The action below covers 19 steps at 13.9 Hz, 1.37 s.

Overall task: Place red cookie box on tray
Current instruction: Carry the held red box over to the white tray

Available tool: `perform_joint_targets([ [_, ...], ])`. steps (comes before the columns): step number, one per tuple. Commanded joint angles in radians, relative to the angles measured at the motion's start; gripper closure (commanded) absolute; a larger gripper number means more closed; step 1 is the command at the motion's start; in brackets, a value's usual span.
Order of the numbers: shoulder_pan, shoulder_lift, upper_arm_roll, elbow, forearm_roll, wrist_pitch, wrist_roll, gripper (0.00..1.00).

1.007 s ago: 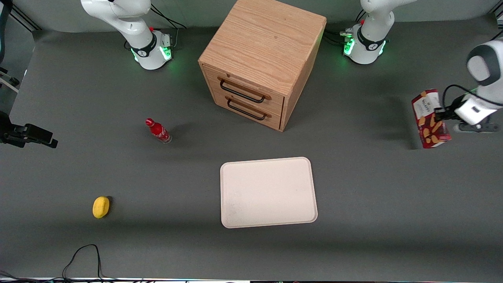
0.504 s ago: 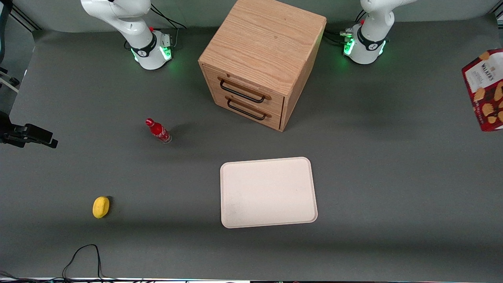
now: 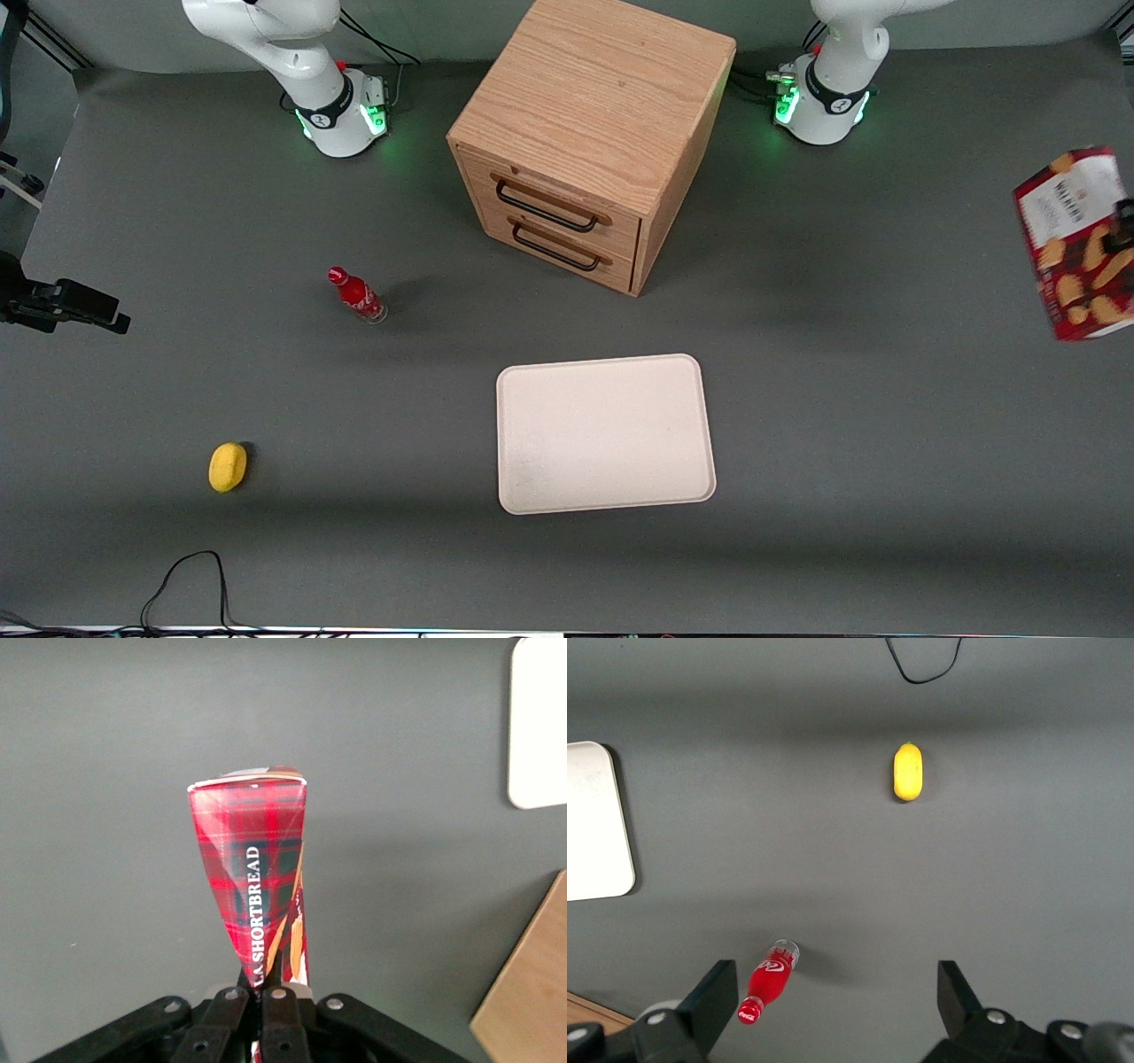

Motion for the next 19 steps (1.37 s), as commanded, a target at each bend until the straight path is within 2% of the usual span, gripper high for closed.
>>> perform_joint_targets([
  [1, -0.148, 0.179, 0.014, 0.251, -0.001, -0.078, -0.188, 1.00],
  [5, -0.343, 0.303, 0.013, 0.367, -0.003, -0.056, -0.389, 1.00],
  [8, -0.446, 0.375, -0.002, 0.434, -0.003, 0.026, -0.589, 1.00],
  [12, -0.458, 0.440, -0.093, 0.502, -0.001, 0.100, -0.732, 1.00],
  [15, -0.490, 0.474, -0.088, 0.500, 0.008, 0.144, -0.729, 1.00],
  [19, -0.489, 0.581, -0.087, 0.479, 0.011, 0.261, -0.721, 1.00],
])
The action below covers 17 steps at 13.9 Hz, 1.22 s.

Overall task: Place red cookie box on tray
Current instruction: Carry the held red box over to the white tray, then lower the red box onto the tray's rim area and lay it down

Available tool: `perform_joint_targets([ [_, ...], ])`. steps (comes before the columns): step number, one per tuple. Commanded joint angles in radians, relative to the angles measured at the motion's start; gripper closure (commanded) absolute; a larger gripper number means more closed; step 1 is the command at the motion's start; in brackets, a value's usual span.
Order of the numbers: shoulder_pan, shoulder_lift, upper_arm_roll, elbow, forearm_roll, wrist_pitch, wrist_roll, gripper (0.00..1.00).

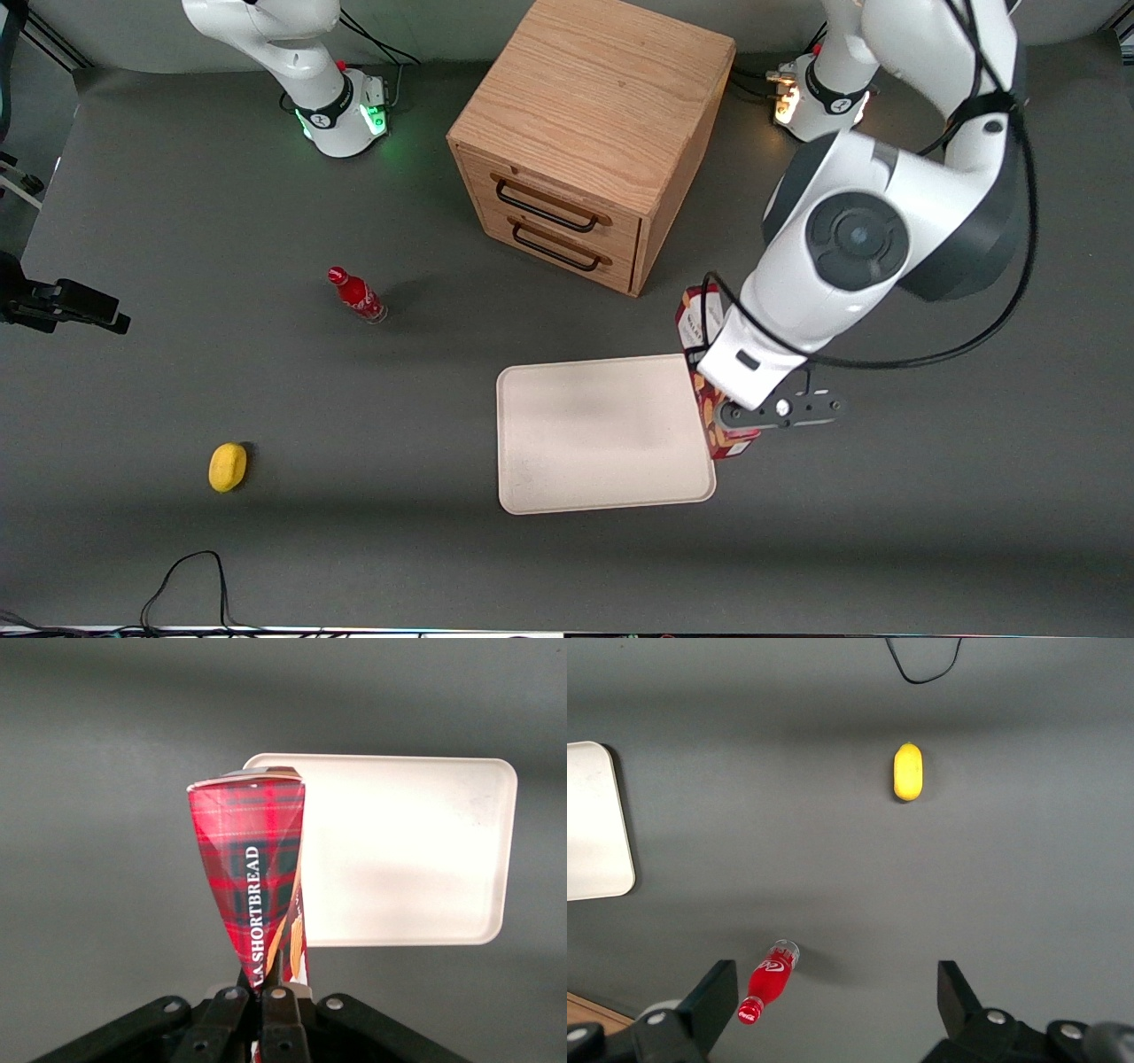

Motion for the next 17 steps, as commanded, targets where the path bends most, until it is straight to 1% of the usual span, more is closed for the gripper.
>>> perform_joint_targets([
  [1, -0.009, 0.090, 0.006, 0.016, 0.012, 0.070, -0.014, 1.00],
  [4, -0.008, 0.167, 0.007, -0.002, 0.015, 0.145, 0.000, 1.00],
  [9, -0.003, 0.247, 0.009, -0.024, 0.016, 0.162, 0.055, 1.00],
  [13, -0.003, 0.259, 0.009, -0.080, 0.012, 0.271, 0.048, 1.00],
  [17, -0.002, 0.262, 0.009, -0.091, 0.012, 0.293, 0.046, 1.00],
])
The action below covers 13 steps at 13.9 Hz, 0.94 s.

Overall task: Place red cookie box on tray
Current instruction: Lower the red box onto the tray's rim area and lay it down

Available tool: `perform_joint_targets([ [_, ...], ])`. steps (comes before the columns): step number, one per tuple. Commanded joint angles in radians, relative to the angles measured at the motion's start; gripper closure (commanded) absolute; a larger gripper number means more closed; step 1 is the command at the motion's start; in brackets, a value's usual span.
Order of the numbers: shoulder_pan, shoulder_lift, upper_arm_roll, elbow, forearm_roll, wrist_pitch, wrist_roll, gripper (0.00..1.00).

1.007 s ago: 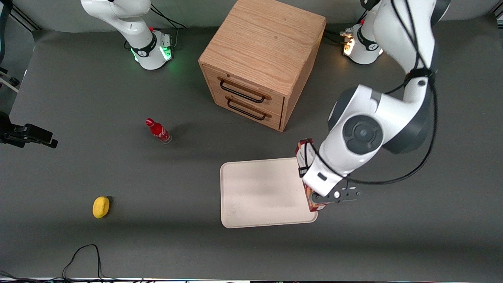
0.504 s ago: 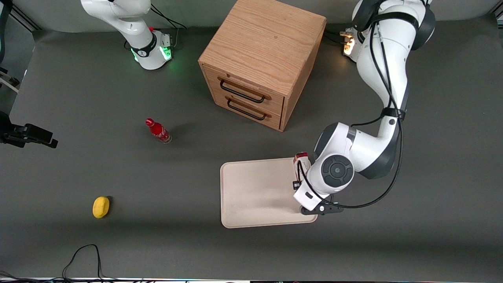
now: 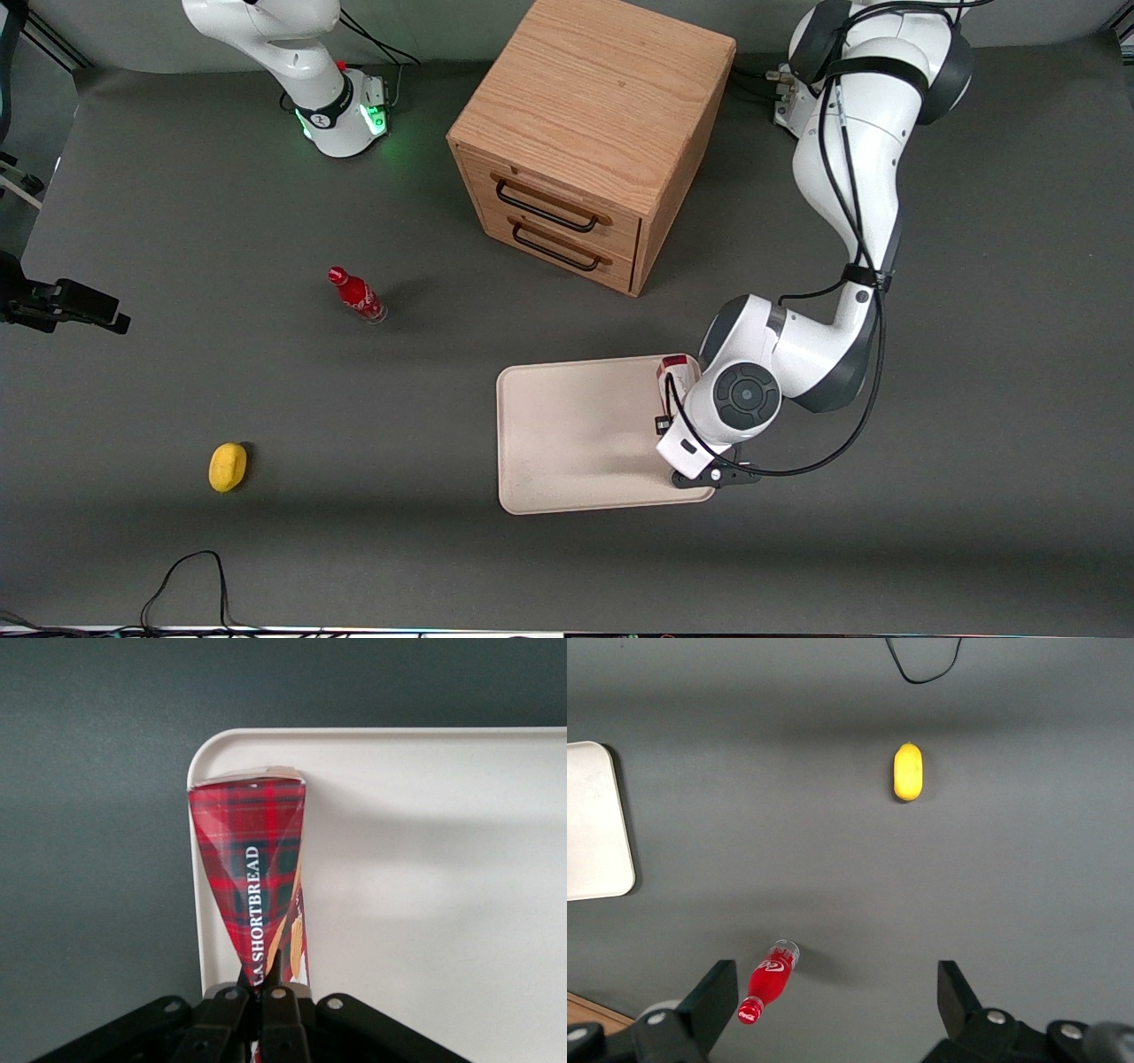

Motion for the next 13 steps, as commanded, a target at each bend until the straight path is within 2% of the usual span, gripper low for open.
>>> perform_joint_targets([
  [1, -0.005, -0.021, 0.005, -0.020, 0.012, 0.011, 0.011, 0.37],
  [2, -0.005, -0.026, 0.005, -0.027, 0.012, 0.010, 0.006, 0.22],
  [3, -0.005, -0.030, 0.005, -0.028, 0.014, -0.001, 0.006, 0.15],
  [4, -0.005, -0.035, 0.005, -0.028, 0.015, -0.010, 0.005, 0.00],
  [7, -0.002, -0.084, 0.008, -0.022, 0.017, -0.102, 0.003, 0.00],
  [13, 0.005, -0.355, 0.010, -0.046, 0.020, -0.413, 0.012, 0.00],
])
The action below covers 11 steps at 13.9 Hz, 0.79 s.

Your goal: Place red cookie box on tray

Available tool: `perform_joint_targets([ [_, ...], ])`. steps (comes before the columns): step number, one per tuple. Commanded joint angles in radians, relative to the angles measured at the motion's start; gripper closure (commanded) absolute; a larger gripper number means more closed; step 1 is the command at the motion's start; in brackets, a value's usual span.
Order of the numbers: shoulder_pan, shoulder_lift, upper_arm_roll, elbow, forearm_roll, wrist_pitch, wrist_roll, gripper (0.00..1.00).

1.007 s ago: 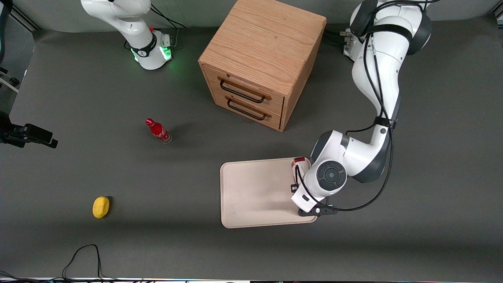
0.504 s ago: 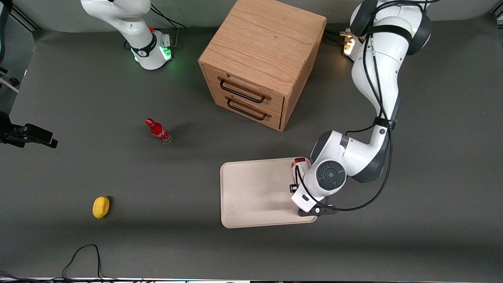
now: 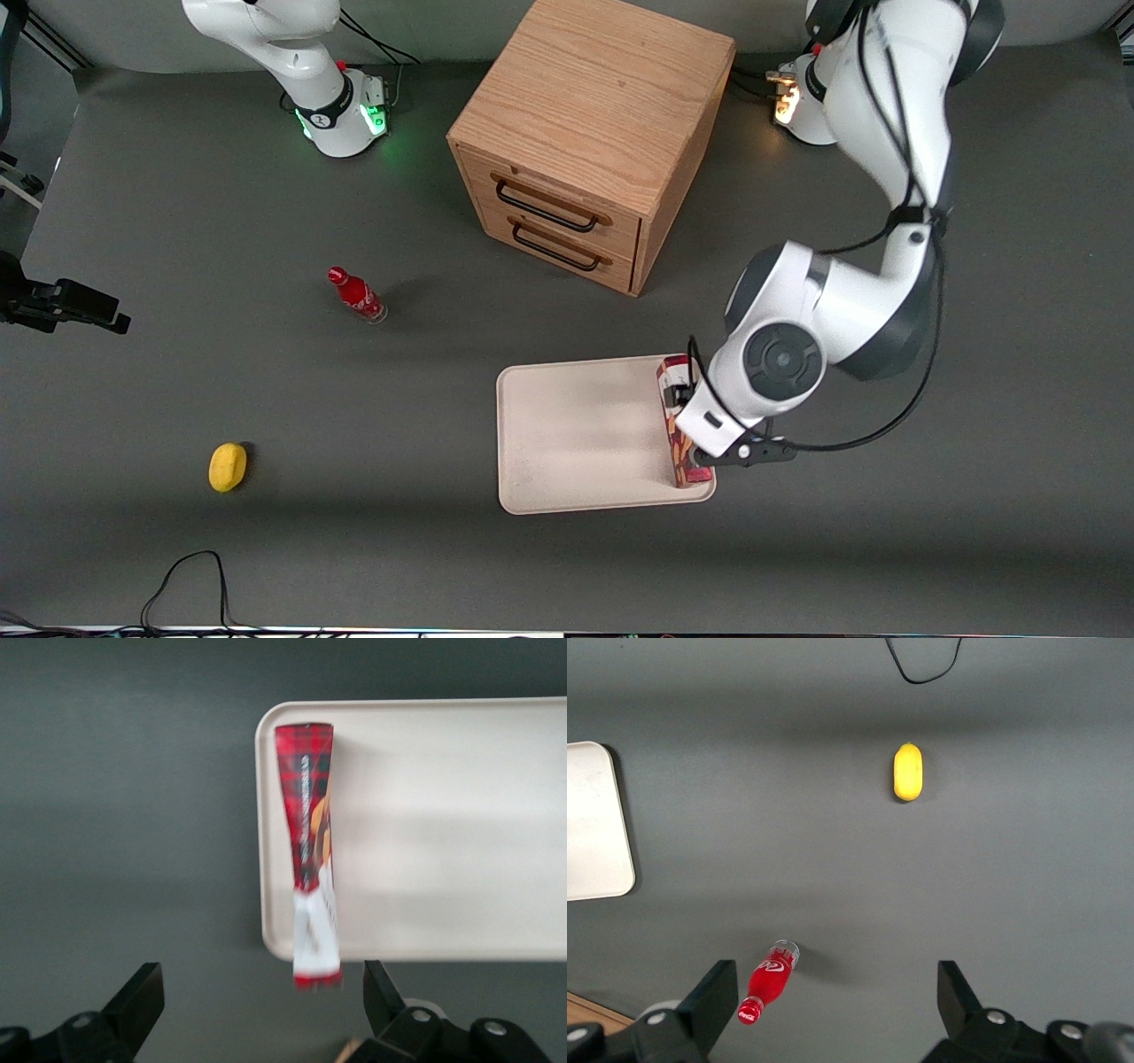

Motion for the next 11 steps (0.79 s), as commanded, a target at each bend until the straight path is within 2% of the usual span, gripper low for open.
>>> perform_joint_targets([
  [1, 0.016, -0.183, 0.008, -0.103, 0.022, -0.123, 0.023, 0.00],
  [3, 0.055, -0.320, 0.008, -0.271, 0.063, -0.090, 0.062, 0.00],
  [6, 0.127, -0.480, 0.008, -0.483, 0.070, -0.008, 0.164, 0.00],
  [11, 0.280, -0.606, 0.008, -0.645, 0.062, 0.061, 0.361, 0.00],
])
